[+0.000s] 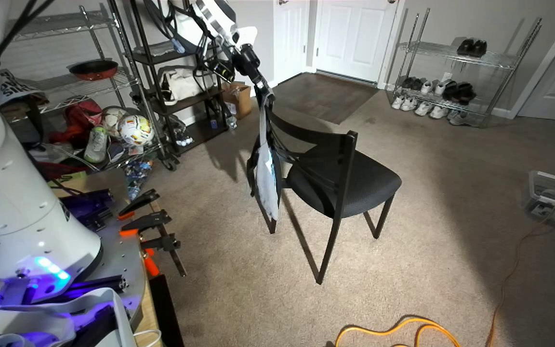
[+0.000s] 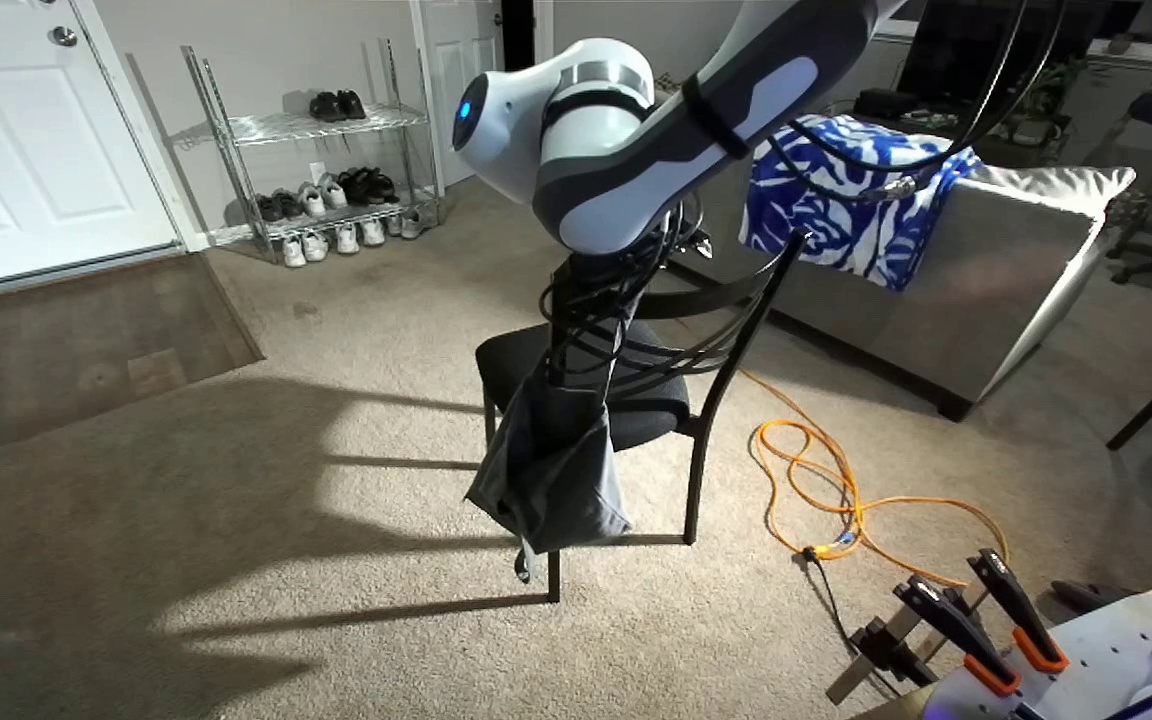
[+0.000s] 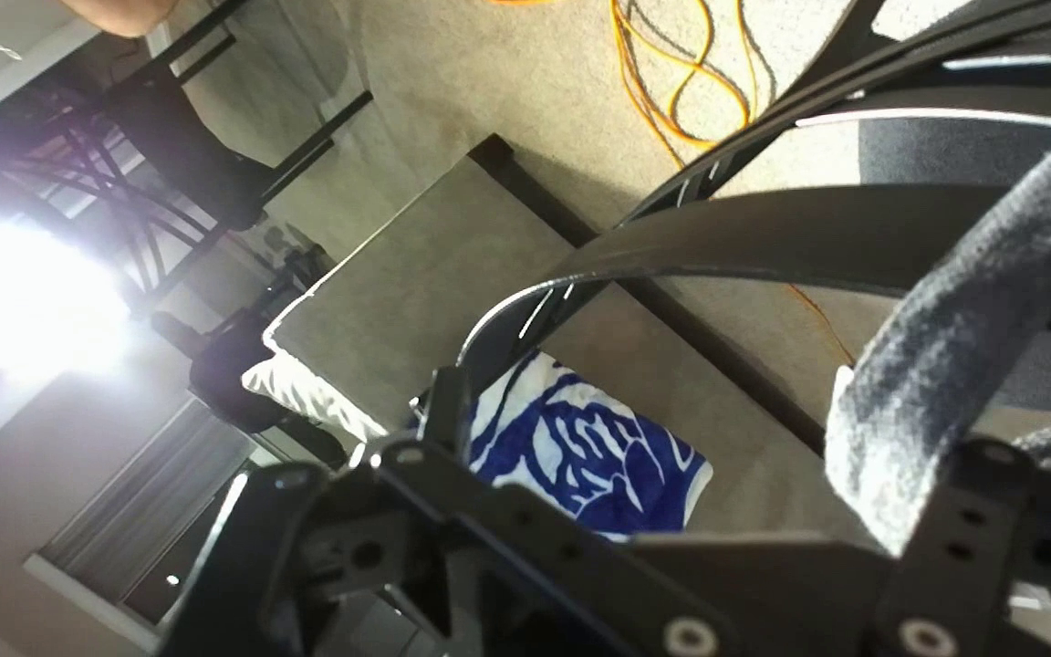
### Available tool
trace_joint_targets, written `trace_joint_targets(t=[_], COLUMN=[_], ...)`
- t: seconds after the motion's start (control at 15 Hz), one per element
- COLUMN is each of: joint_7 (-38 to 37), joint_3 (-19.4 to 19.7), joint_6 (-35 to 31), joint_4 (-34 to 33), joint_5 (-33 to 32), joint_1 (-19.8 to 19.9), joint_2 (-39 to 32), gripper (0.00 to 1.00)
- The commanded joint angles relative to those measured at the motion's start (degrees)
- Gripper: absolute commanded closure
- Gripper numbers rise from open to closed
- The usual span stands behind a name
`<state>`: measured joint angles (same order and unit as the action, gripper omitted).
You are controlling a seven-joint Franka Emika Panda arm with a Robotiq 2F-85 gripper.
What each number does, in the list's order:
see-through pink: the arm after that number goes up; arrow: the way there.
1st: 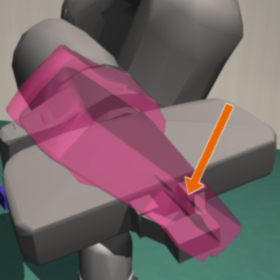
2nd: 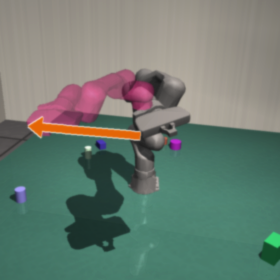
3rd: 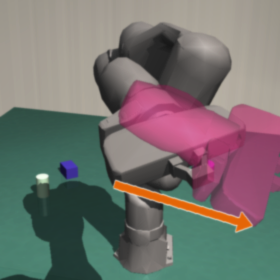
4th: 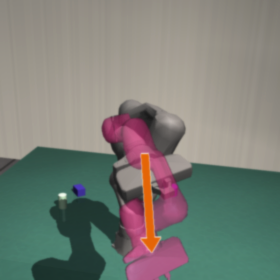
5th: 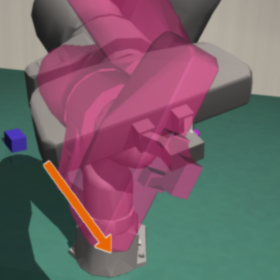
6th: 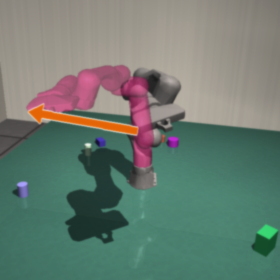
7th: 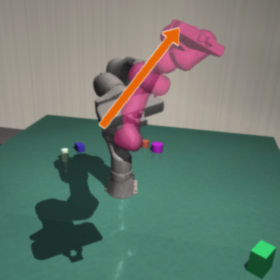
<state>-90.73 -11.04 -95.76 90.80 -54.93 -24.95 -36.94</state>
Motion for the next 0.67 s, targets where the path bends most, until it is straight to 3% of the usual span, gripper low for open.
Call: trace_joint_targets(t=[0.0, 0.6], joint_7=[-4.5, -10.7], joint_3=[1.1, 0.2], joint_6=[-4.9, -7.5], joint_4=[2.4, 0.2], joint_5=[-2.6, 0.6], joint_1=[-0.6, 0.5], joint_2=[3.0, 3.8], gripper=[0.0, 0.0])
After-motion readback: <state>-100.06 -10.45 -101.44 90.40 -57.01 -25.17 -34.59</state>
